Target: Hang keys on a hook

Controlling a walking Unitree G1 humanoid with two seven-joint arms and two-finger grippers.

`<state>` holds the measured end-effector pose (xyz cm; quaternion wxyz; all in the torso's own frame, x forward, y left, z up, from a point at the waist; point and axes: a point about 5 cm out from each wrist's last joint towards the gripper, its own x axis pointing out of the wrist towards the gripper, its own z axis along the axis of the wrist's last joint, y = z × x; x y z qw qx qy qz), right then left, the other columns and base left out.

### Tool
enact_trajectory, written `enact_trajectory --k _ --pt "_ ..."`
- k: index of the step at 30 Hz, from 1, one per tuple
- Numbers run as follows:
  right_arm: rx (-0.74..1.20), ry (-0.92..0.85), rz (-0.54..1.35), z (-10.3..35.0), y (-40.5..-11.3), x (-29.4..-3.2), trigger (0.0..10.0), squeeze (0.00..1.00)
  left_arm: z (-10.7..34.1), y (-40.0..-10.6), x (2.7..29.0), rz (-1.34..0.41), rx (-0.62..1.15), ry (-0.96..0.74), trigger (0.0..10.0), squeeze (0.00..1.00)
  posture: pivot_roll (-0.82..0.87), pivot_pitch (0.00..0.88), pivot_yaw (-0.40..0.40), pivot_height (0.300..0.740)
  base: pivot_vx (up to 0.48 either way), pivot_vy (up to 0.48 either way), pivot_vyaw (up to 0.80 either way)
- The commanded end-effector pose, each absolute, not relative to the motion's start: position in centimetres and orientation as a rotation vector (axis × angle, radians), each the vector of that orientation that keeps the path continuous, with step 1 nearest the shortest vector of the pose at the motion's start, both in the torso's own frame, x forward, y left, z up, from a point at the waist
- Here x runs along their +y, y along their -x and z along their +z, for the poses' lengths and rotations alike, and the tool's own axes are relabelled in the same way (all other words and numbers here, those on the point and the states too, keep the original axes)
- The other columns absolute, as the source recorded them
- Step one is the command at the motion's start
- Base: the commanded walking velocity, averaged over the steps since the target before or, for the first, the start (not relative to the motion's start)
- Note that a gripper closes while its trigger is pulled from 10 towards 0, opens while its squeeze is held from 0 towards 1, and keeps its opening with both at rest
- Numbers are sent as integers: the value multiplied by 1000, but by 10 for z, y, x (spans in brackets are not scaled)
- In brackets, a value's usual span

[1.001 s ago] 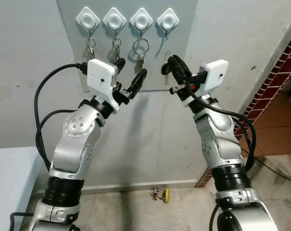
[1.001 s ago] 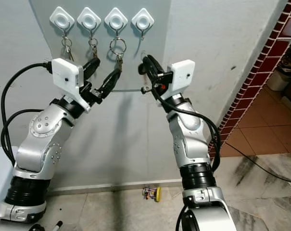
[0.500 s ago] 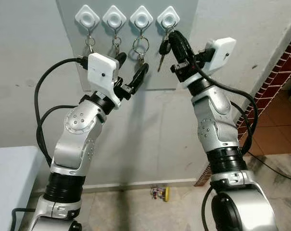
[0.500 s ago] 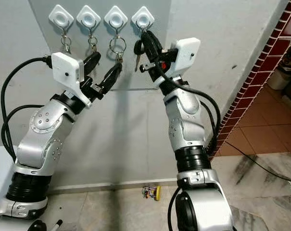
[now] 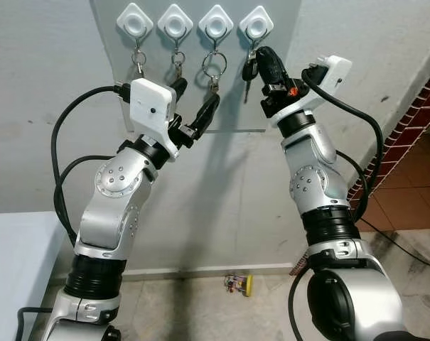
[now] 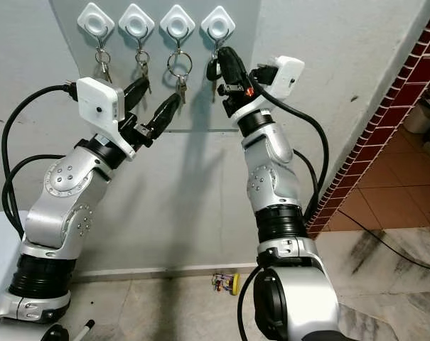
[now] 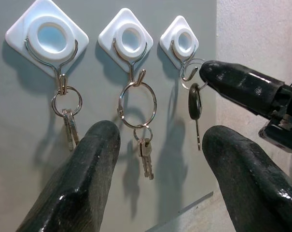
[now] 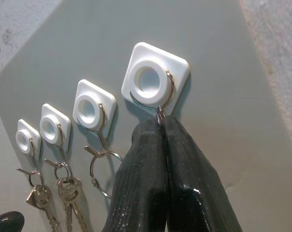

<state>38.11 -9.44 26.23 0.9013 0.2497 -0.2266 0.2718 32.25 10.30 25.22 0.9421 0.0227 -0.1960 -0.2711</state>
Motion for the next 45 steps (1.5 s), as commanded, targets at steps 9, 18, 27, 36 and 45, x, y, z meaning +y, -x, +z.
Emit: enact_trajectory --k 9,18,27,36,45 --pt "-324 -943 527 243 -390 -101 10000 0 263 -320 100 -561 -433 -57 10000 0 -97 61 5 740 0 0 0" --pt "-314 -1031 590 228 -380 -98 10000 1000 263 -319 103 -529 -435 -47 10000 0 -89 54 7 740 0 0 0" --pt "-472 -776 692 235 -365 -92 10000 1000 255 -319 105 -454 -421 -18 10000 0 -91 53 12 740 0 0 0" --pt "-409 -599 771 222 -360 -84 10000 1000 244 -315 107 -416 -421 -21 10000 0 -89 57 12 740 0 0 0" --pt "-240 -303 926 162 -334 -81 10000 1000 196 -296 118 -489 -356 3 10000 0 -94 61 17 740 0 0 0"
